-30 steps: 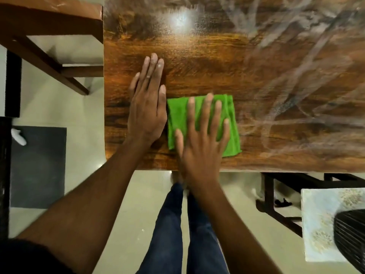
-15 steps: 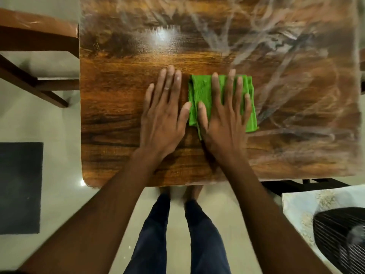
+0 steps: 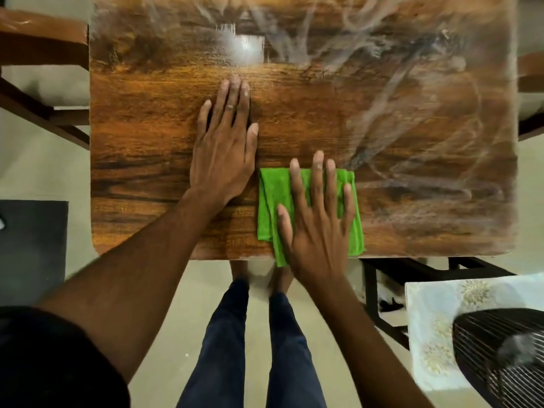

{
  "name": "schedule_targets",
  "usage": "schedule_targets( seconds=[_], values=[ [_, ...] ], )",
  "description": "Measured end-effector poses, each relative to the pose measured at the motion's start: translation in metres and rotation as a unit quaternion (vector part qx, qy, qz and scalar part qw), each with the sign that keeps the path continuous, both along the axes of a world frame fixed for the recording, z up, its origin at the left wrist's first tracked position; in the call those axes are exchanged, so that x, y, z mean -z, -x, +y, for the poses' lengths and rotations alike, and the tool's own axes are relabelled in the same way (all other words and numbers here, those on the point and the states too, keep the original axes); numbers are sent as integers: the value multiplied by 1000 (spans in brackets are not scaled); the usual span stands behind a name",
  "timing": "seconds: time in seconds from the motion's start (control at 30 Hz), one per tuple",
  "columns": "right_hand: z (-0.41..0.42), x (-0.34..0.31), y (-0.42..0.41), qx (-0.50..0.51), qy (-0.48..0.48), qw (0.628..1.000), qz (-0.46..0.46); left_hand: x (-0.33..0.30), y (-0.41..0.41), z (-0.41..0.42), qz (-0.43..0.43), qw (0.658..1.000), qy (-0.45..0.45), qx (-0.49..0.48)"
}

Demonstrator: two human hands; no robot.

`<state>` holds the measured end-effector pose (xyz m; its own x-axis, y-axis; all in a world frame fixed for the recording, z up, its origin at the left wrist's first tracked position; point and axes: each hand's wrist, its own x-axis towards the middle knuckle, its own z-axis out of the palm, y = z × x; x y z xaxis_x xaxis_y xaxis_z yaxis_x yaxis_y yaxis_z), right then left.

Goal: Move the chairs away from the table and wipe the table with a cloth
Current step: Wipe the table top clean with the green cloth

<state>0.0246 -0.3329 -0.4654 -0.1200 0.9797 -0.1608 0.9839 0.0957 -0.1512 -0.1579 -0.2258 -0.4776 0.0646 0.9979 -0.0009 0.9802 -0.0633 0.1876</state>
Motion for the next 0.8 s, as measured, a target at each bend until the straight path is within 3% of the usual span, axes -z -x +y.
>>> schedule_targets(
  seconds=[0.17,0.33,0.47,0.57,0.7,0.8],
  values=[
    [-4,4,-3,-17,-7,1000,7,2,-1,1,1,1000,-8,2],
    [112,13,1,-1,-88,996,21,3,-2,-2,-15,1000,-20,3],
    [173,16,11,-13,-97,995,10,3,-1,-3,-38,999,-34,-8],
    [134,13,14,-10,-89,996,13,4,1,-2,-100,993,-64,-19],
    [26,-2,51,18,-4,999,42,4,10,3,-226,967,-92,-75],
    [-14,-6,69,-25,26,998,55,4,12,2,-247,963,-83,-70]
  ],
)
